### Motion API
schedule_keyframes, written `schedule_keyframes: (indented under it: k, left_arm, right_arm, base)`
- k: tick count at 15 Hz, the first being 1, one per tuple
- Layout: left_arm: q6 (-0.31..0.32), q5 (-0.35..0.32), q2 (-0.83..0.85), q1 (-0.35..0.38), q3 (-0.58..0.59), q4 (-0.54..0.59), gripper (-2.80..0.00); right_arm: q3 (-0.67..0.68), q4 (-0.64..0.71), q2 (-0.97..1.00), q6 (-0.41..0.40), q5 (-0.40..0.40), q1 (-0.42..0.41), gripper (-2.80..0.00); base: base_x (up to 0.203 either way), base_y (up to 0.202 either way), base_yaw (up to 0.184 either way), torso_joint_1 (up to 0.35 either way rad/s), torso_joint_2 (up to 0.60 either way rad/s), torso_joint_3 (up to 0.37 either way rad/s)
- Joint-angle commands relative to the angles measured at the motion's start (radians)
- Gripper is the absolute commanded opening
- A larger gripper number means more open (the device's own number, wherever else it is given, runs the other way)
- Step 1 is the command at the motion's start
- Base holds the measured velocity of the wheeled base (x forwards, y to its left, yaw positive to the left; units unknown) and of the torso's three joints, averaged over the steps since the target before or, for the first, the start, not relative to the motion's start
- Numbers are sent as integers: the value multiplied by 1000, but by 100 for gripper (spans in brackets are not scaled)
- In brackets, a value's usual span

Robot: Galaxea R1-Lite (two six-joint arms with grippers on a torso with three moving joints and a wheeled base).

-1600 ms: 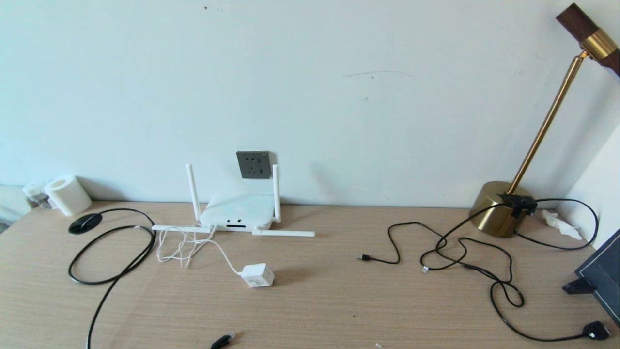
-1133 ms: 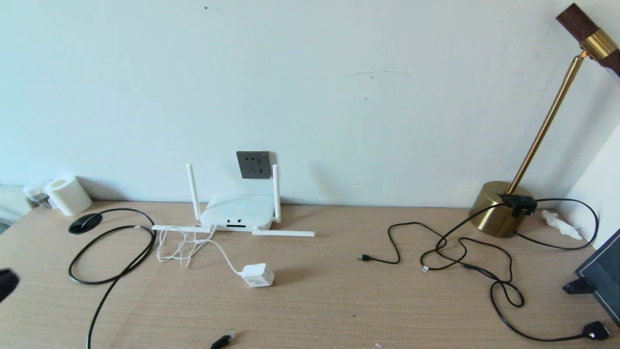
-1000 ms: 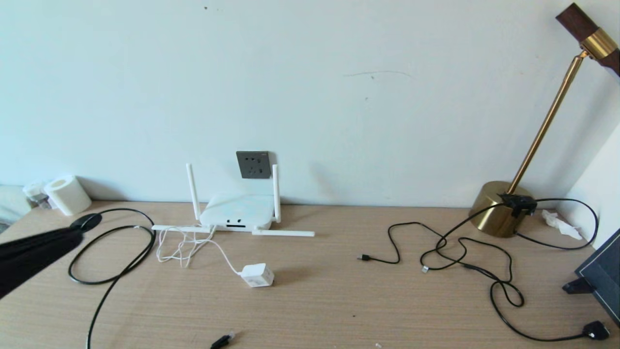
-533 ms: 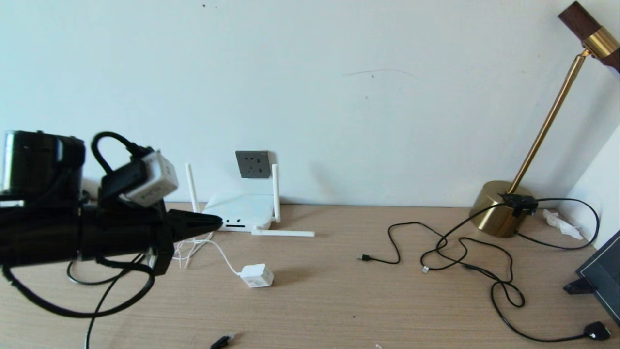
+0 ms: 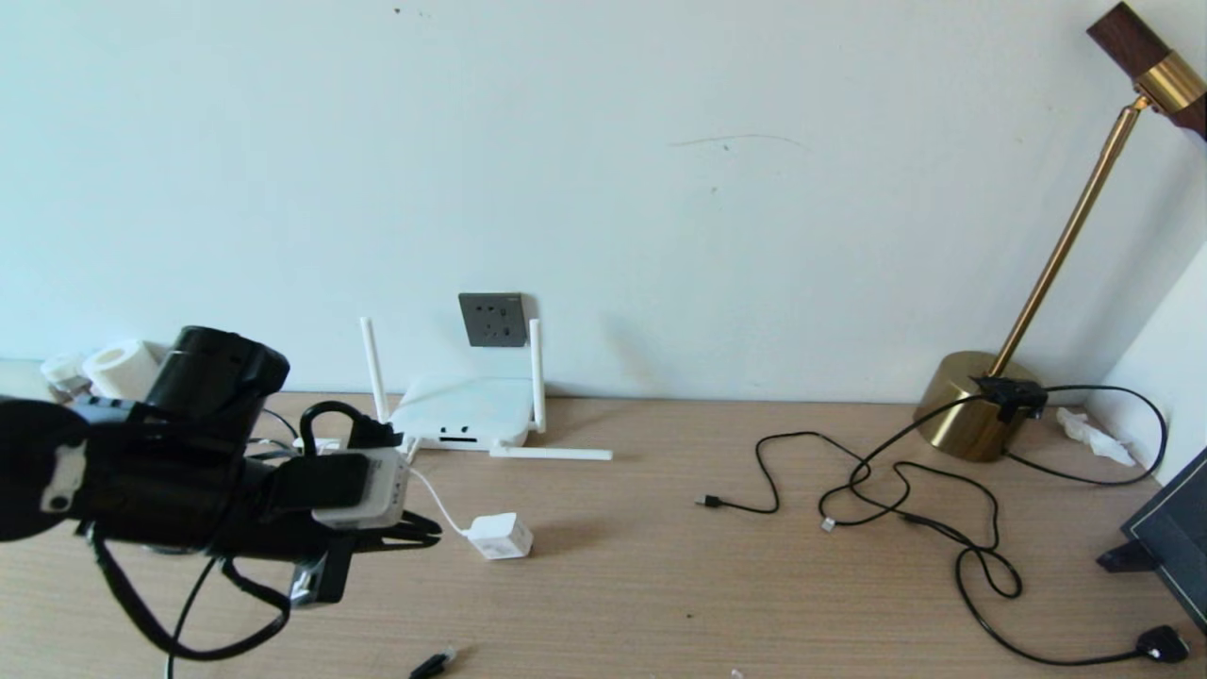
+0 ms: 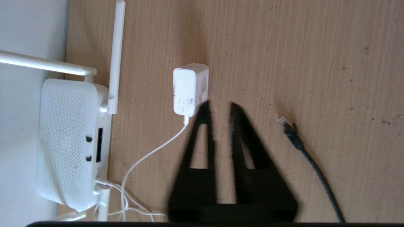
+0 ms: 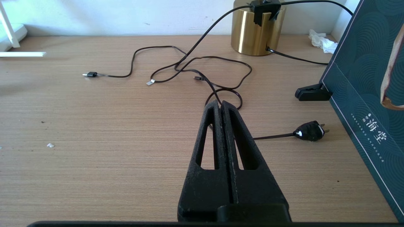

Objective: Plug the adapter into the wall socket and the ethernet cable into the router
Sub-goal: Pick up plug

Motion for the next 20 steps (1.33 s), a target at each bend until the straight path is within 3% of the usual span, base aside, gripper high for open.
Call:
schedule_keyframes:
  k: [1, 6, 9, 13, 17, 20]
  left_arm:
    - [75, -2, 76, 1, -89, 57, 0]
    - [414, 30, 322, -5, -437, 280, 0]
    - [470, 78, 435, -7, -557, 348, 0]
    - [434, 85, 478, -49, -558, 401, 0]
    - [217, 118, 484, -148, -563, 416, 0]
    - [174, 127, 542, -179, -615, 418, 0]
  right_arm:
    - [0, 0, 0, 0, 0, 0, -280]
    - [0, 0, 0, 0, 1, 0, -280]
    - [0, 0, 0, 0, 0, 0, -280]
    - [0, 0, 0, 0, 0, 0, -280]
    - [0, 0, 0, 0, 0, 0, -280]
    - [0, 0, 0, 0, 0, 0, -280]
  base:
    - [0, 0, 0, 0, 0, 0]
    - [0, 0, 0, 0, 0, 0]
    - [0, 0, 0, 0, 0, 0]
    - [0, 0, 0, 0, 0, 0]
    - [0, 0, 0, 0, 0, 0]
    - [0, 0, 0, 0, 0, 0]
